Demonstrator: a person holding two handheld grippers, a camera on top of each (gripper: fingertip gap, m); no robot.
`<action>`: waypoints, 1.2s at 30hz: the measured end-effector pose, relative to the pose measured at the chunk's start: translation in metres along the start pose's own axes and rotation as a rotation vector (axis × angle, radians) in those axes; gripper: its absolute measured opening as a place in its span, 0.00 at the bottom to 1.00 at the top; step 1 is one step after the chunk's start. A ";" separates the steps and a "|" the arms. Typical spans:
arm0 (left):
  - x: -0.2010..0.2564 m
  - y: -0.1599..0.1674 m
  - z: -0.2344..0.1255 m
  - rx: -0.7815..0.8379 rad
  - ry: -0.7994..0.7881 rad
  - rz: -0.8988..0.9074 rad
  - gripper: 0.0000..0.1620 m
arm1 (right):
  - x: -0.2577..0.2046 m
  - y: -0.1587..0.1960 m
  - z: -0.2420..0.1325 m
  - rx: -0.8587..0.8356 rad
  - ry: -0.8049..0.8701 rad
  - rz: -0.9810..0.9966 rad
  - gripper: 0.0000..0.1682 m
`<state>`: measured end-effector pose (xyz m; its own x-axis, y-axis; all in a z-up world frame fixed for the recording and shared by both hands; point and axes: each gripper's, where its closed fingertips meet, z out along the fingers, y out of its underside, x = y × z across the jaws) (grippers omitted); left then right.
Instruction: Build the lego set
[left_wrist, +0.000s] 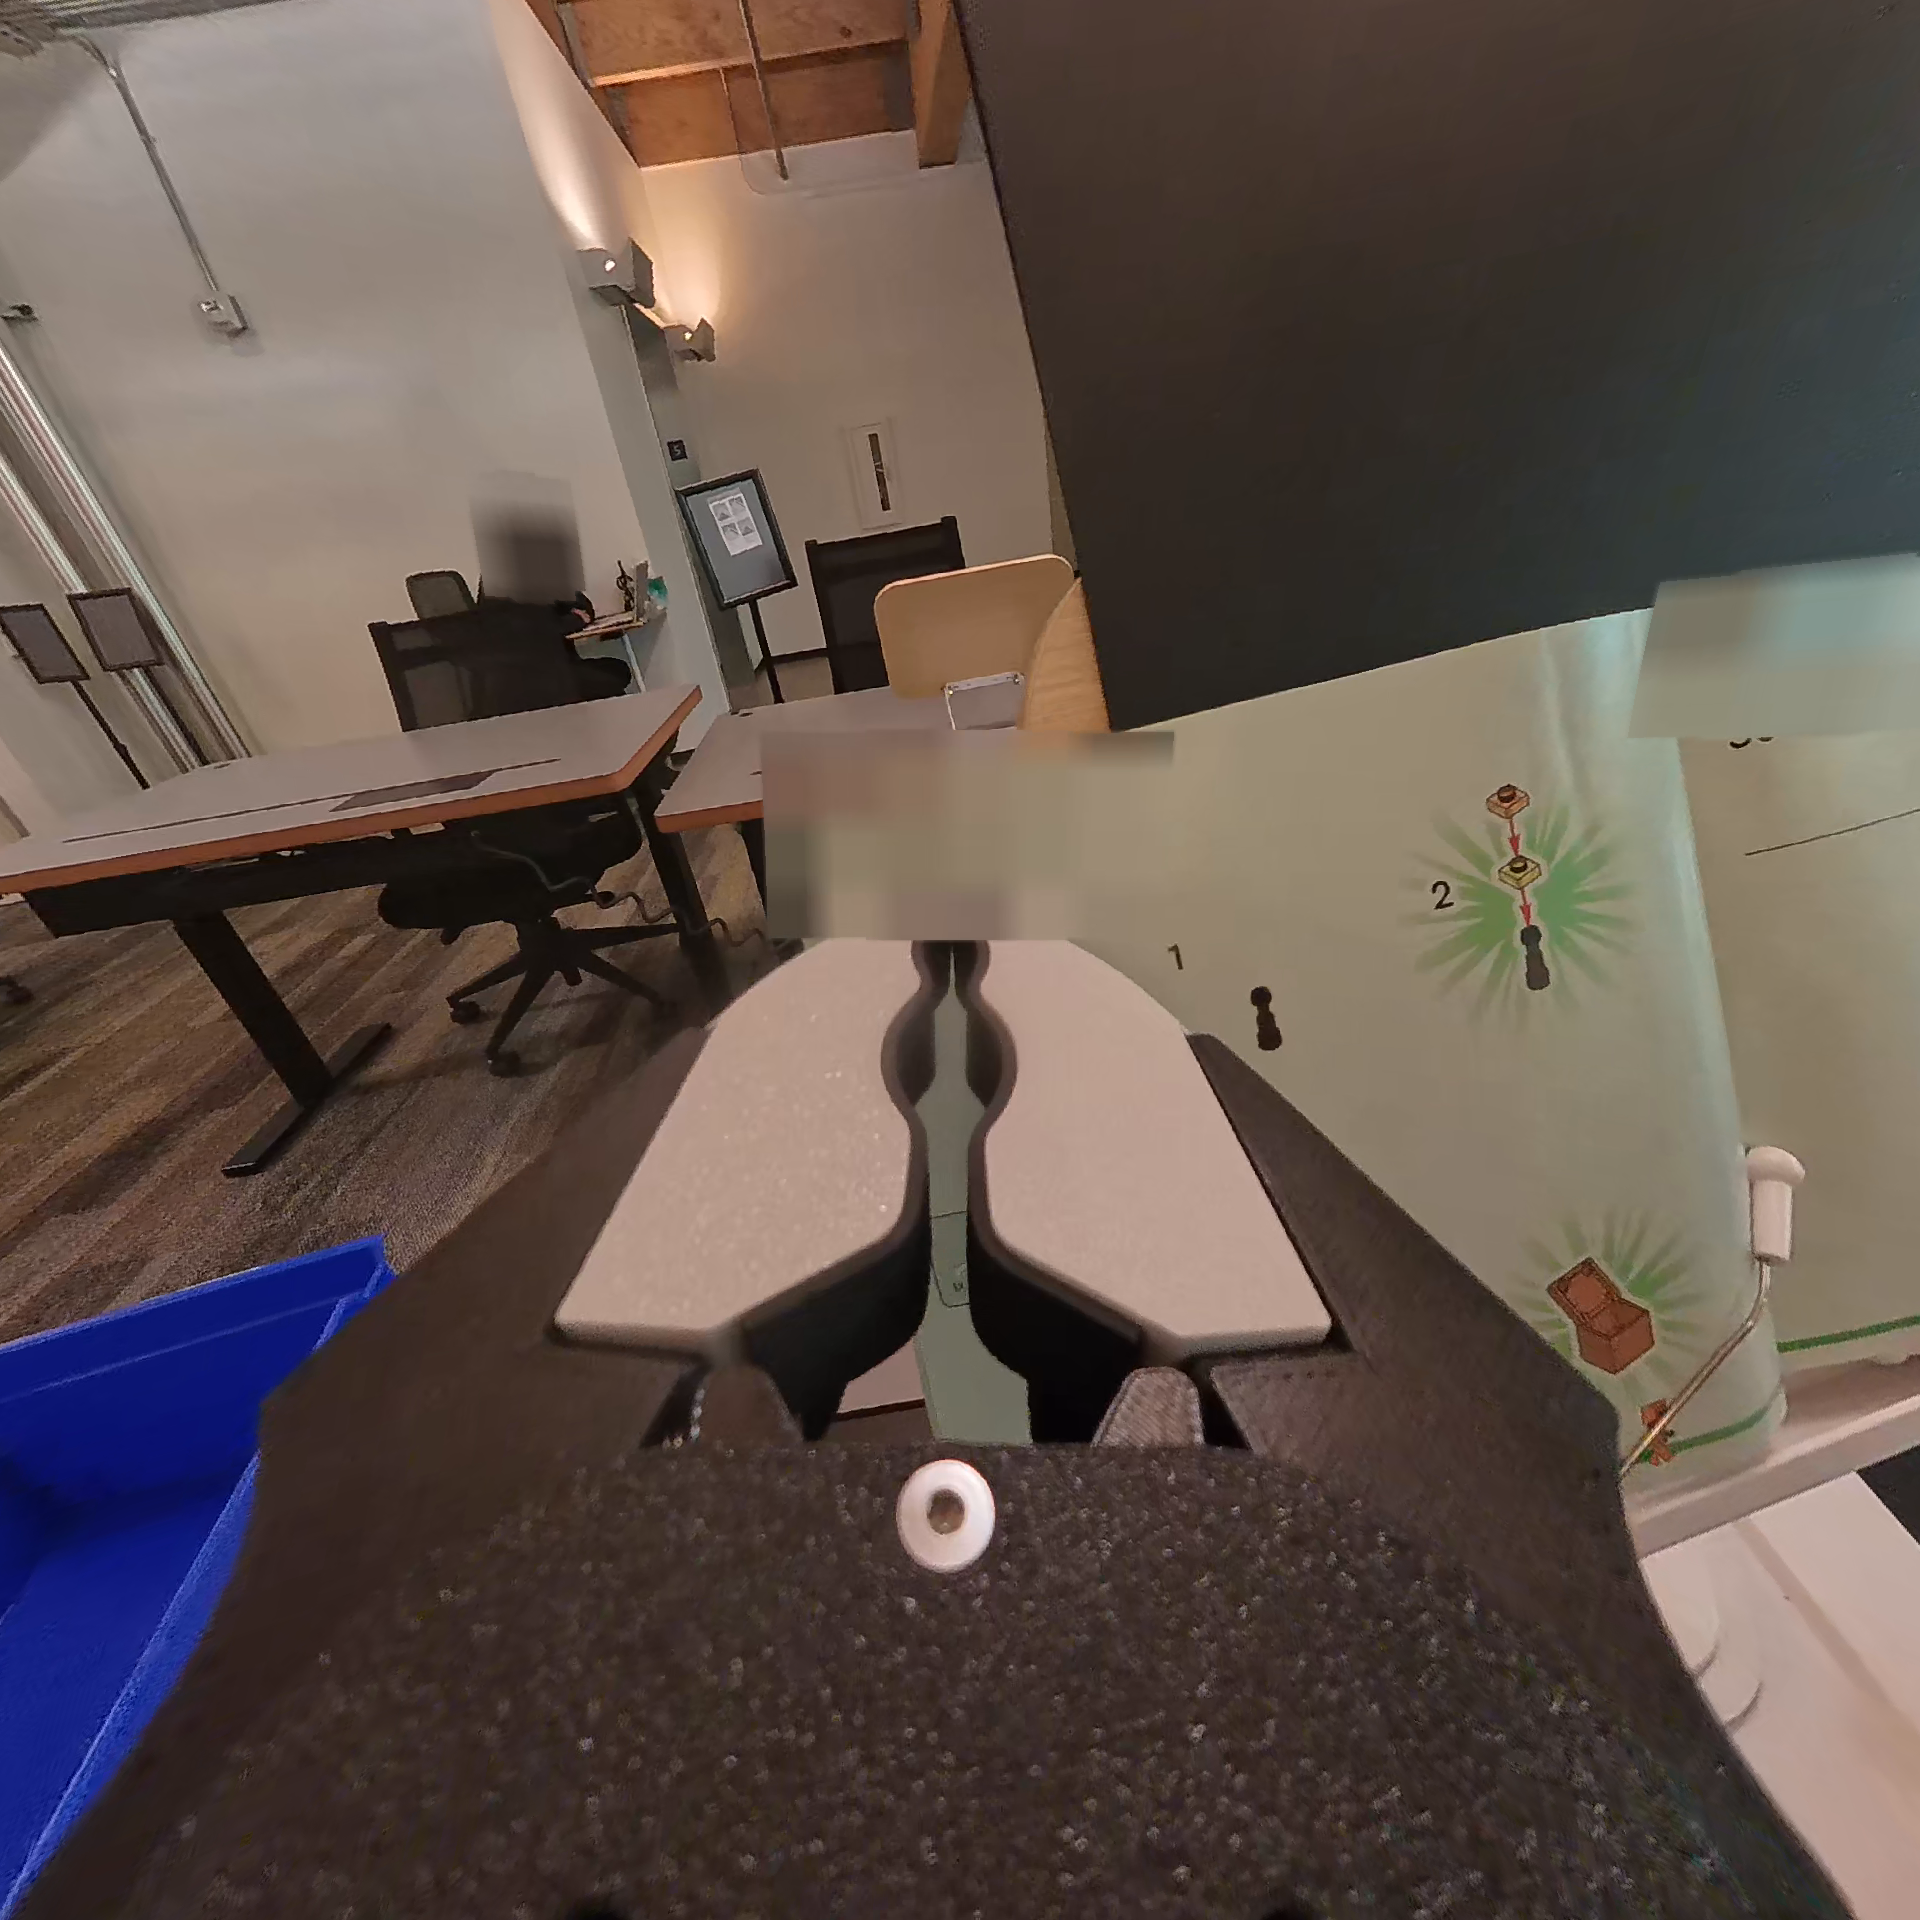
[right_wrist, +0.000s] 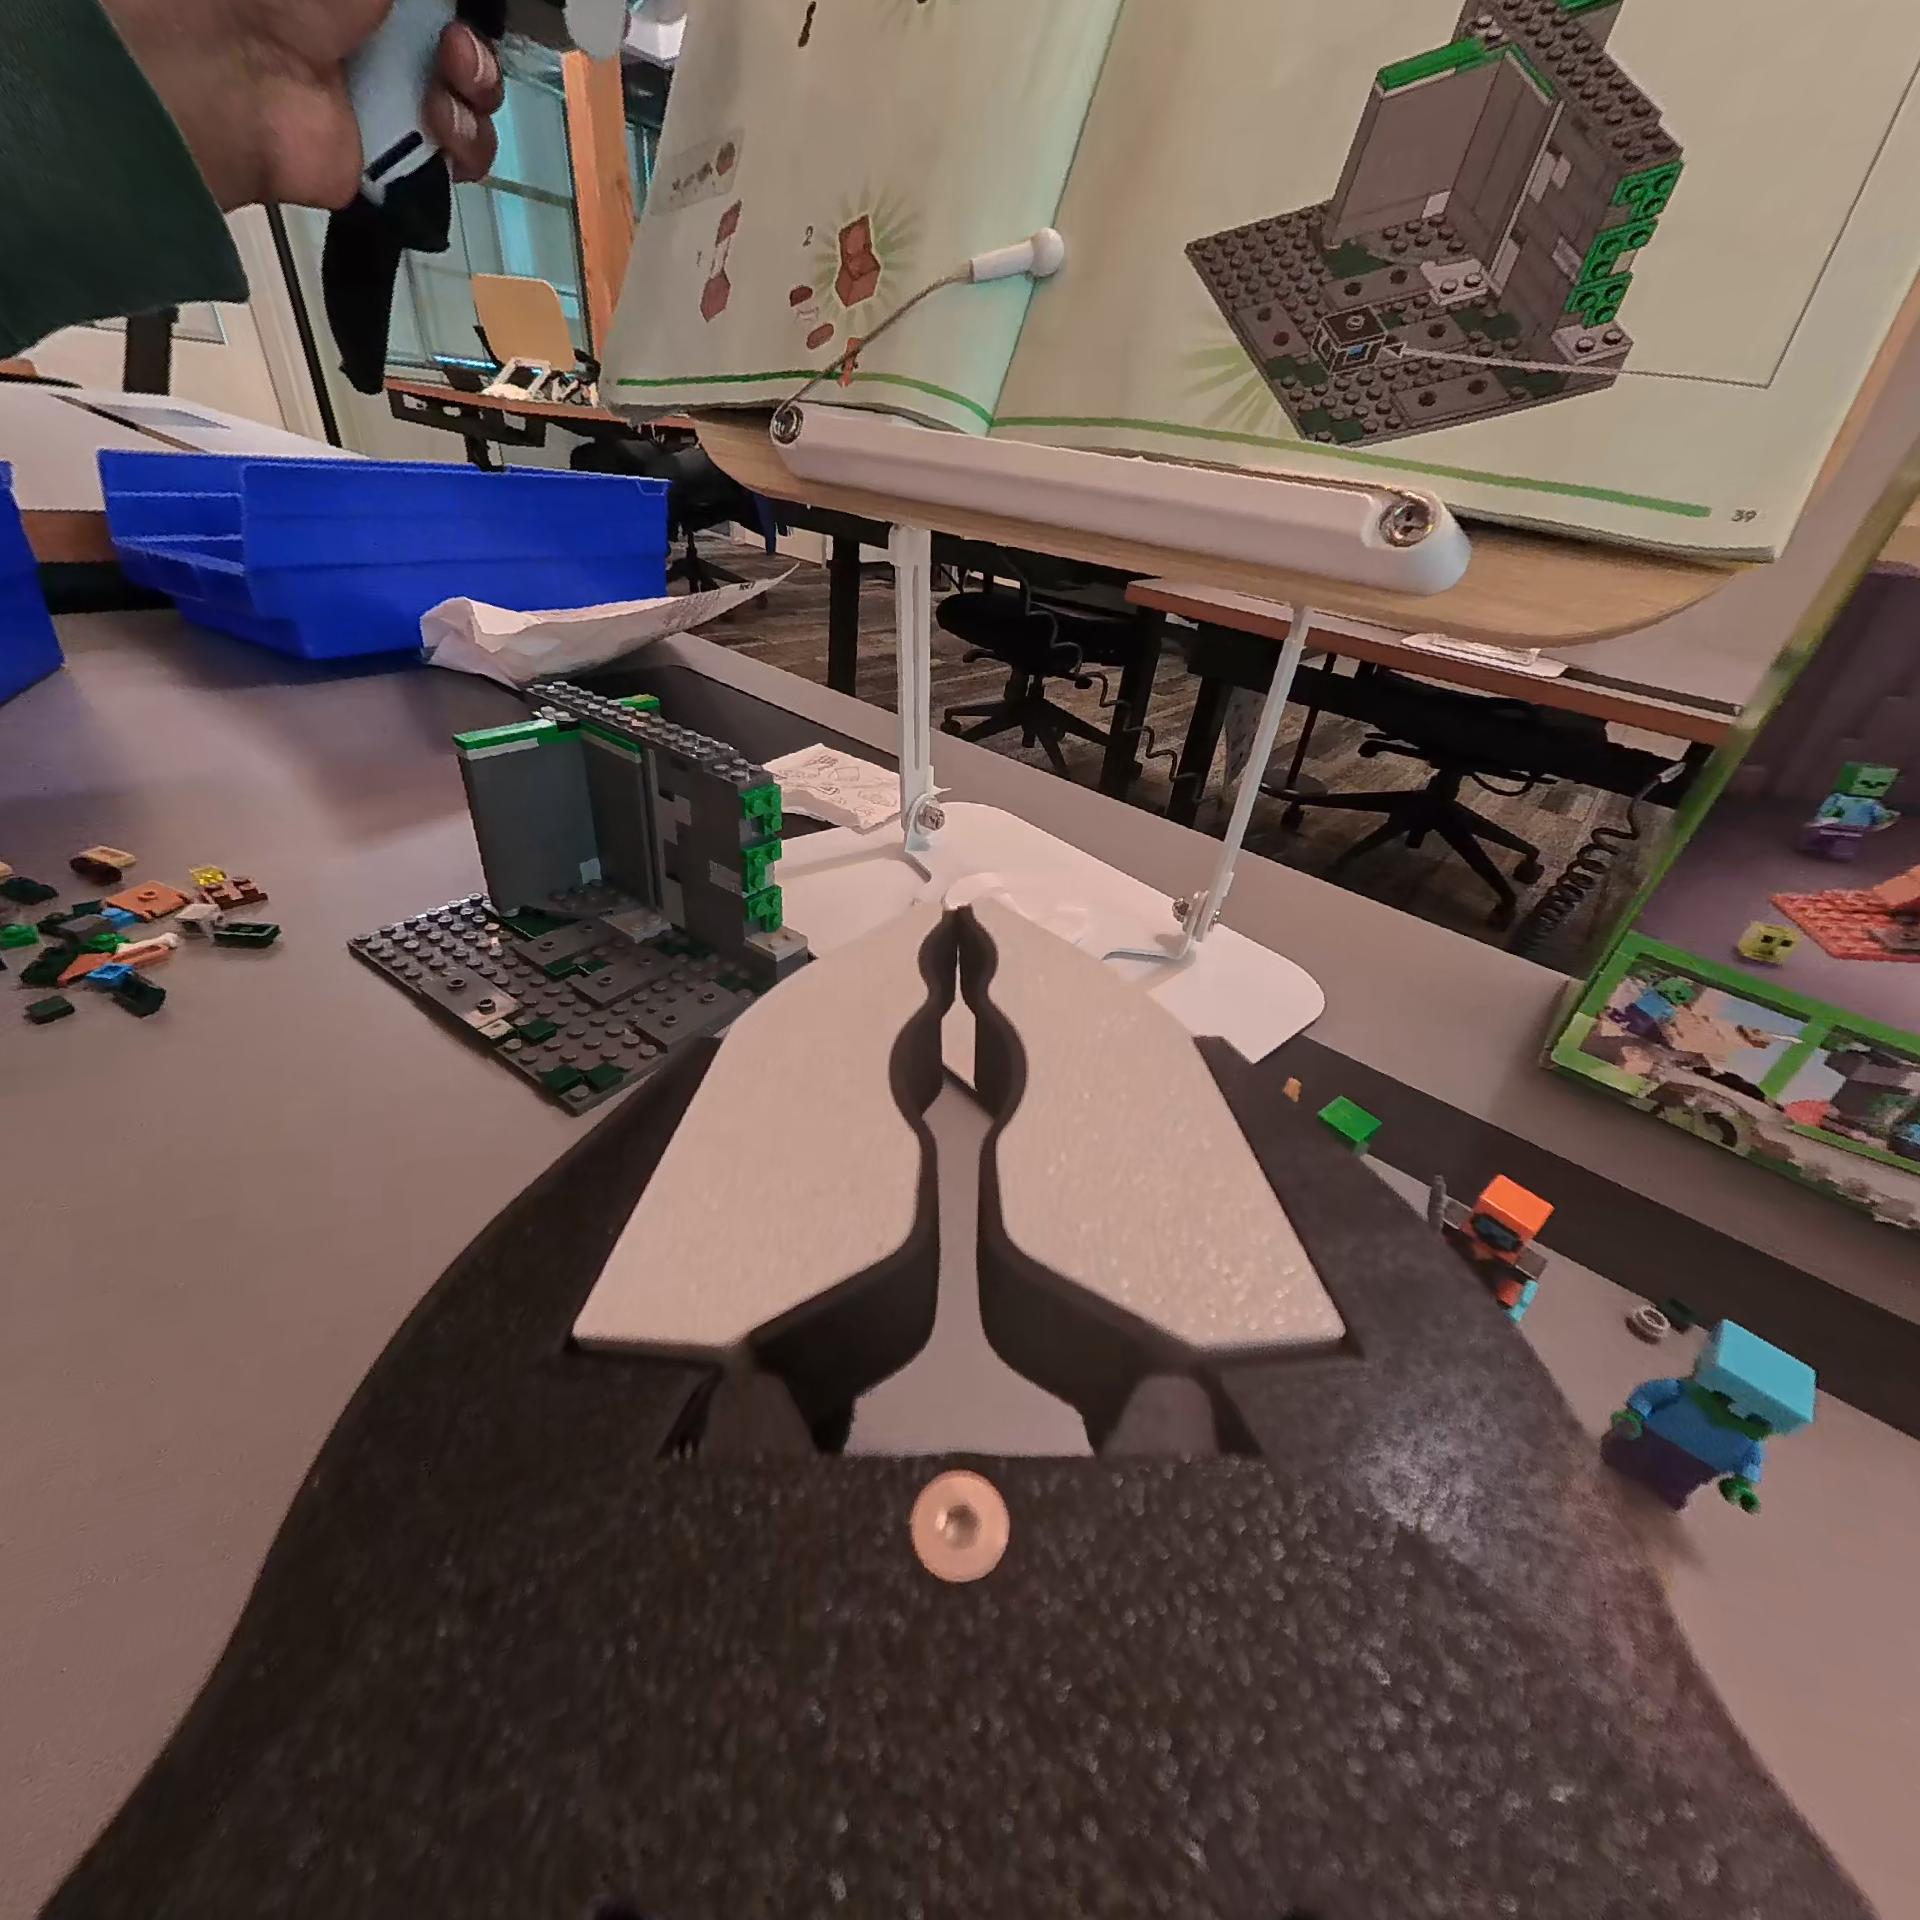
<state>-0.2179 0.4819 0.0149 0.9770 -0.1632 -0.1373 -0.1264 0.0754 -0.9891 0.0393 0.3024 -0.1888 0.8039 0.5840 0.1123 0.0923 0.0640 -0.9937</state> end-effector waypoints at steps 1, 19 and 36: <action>0.002 -0.001 0.000 0.003 0.003 0.002 0.00 | 0.000 0.000 0.000 0.000 0.000 0.000 0.00; 0.022 -0.003 0.003 -0.002 0.021 0.033 0.00 | -0.002 -0.001 0.000 0.001 -0.007 -0.005 0.00; 0.036 0.001 -0.022 -0.039 0.111 0.077 0.00 | -0.002 -0.003 -0.002 0.007 -0.007 -0.003 0.00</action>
<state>-0.1863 0.4547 0.0075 0.9393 -0.2665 -0.2162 -0.2094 0.0541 -0.9763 0.0389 0.2998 -0.1864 0.7995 0.5895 0.1154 0.0906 0.0715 -0.9933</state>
